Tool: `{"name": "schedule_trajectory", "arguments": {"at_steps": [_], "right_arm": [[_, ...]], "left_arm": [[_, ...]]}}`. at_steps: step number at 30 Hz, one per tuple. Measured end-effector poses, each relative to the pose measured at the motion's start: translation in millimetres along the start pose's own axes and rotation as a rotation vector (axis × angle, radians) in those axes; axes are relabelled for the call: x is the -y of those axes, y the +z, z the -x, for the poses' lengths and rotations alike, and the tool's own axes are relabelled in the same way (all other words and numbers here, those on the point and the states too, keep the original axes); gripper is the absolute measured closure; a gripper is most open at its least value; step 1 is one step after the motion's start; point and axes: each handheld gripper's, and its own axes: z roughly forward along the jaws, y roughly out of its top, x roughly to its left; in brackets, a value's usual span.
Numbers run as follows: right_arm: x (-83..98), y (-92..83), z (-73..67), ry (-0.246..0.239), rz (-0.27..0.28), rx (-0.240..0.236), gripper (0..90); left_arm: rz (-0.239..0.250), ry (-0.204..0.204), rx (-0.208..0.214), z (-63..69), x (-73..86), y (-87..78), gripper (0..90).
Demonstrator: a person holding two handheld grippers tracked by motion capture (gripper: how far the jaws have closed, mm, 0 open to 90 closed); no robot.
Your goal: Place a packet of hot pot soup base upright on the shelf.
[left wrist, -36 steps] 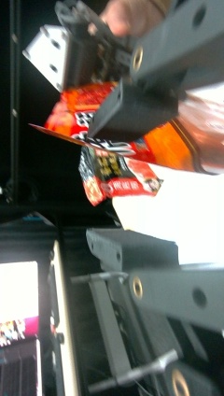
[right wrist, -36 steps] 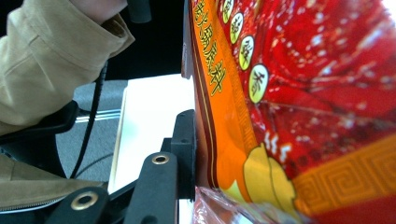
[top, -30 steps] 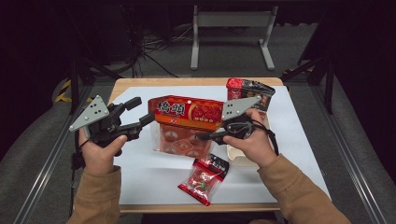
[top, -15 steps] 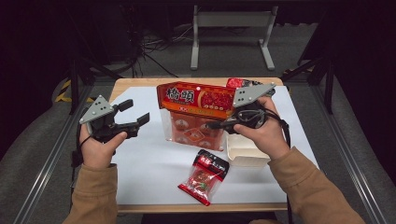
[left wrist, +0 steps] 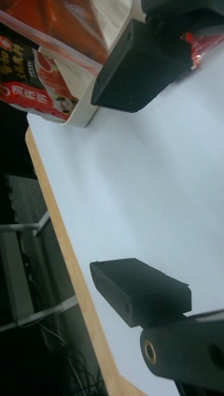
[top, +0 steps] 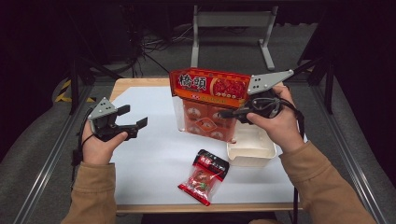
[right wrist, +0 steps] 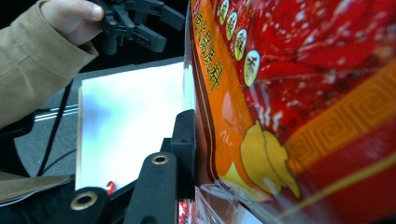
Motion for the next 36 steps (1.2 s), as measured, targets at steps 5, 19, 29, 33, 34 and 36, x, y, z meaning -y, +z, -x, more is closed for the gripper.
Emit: {"name": "schedule_trajectory", "arguments": {"at_steps": [5, 19, 29, 33, 34, 36], "right_arm": [[3.2, -8.3, 6.6, 0.006, -0.016, 0.042, 70.4], [19.6, -33.1, 22.7, 0.052, -0.015, 0.133, 70.3], [30.5, -44.1, 29.8, 0.095, 0.0, 0.169, 70.4], [35.2, -49.6, 31.7, 0.106, 0.01, 0.182, 70.4], [36.5, -51.1, 32.3, 0.108, 0.011, 0.186, 70.3], [38.2, -53.2, 33.0, 0.113, 0.011, 0.194, 70.4]], "left_arm": [[-0.054, 0.032, -0.036, -1.1, 3.6, 2.9, 17.5], [-0.06, -0.013, 0.018, -9.8, 9.1, 3.8, 16.5], [-0.031, -0.051, 0.041, -14.4, 10.6, -0.1, 16.4], [-0.042, -0.057, 0.035, -14.5, 11.5, 0.3, 16.4], [-0.042, -0.056, 0.035, -14.5, 11.5, 0.4, 16.4], [-0.042, -0.054, 0.035, -14.6, 11.3, 0.5, 16.4]]}}
